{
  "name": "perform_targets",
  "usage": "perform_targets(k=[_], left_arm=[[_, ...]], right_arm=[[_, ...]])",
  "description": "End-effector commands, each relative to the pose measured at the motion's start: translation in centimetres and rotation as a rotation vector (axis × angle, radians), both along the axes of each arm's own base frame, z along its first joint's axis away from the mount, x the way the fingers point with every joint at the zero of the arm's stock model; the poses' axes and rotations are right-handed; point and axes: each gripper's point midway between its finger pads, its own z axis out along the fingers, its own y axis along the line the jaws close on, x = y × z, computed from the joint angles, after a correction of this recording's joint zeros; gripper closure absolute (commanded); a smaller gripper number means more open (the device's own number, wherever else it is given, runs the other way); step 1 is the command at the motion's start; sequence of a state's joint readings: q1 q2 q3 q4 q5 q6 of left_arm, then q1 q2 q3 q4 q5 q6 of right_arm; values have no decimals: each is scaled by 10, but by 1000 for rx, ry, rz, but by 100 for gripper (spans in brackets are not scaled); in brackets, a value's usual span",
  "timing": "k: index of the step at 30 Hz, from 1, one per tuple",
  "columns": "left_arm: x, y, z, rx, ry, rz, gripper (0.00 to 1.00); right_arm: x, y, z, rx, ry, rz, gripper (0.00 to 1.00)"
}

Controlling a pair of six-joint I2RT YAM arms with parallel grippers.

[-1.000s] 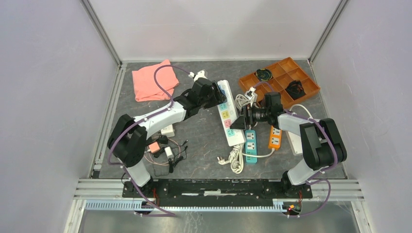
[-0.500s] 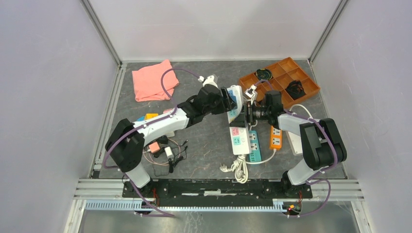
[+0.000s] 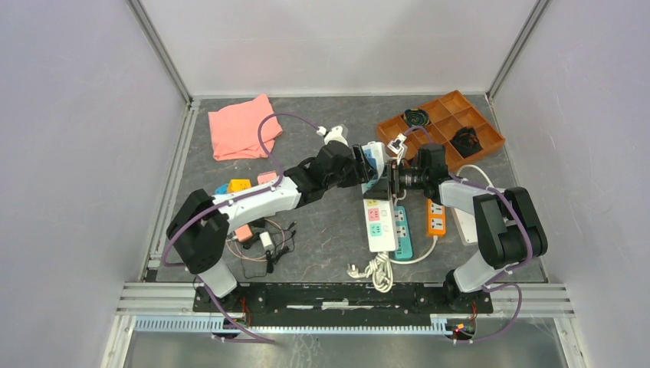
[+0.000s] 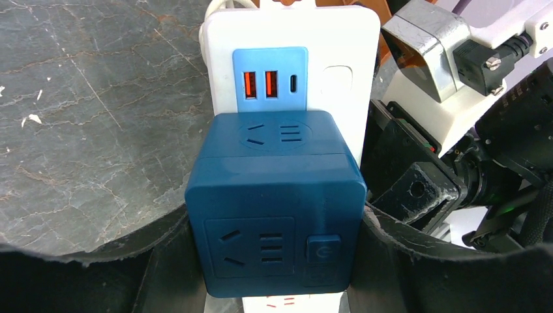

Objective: Pull the plug off the socket

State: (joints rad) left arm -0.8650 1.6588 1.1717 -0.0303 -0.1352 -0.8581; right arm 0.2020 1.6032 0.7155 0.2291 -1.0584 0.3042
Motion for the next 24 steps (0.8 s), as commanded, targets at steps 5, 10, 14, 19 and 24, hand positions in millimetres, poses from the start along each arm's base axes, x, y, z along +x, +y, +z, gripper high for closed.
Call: perform_targets(k=[5, 10, 14, 19, 24], left_arm=[[17, 4, 78, -178, -161, 116, 98], [23, 5, 87, -190, -194, 136, 98], [25, 3, 90, -199, -205, 138, 98], [28, 4, 96, -209, -224, 151, 98], [27, 8, 109, -233, -246, 162, 98]], right_arm=[[-1, 1, 14, 35, -50, 18, 32], [-3, 2, 12, 47, -30, 24, 39], [-4, 3, 13, 57, -17, 26, 51], [-3, 3, 11, 58, -8, 26, 76], [4, -1, 0, 9, 23, -25, 100]])
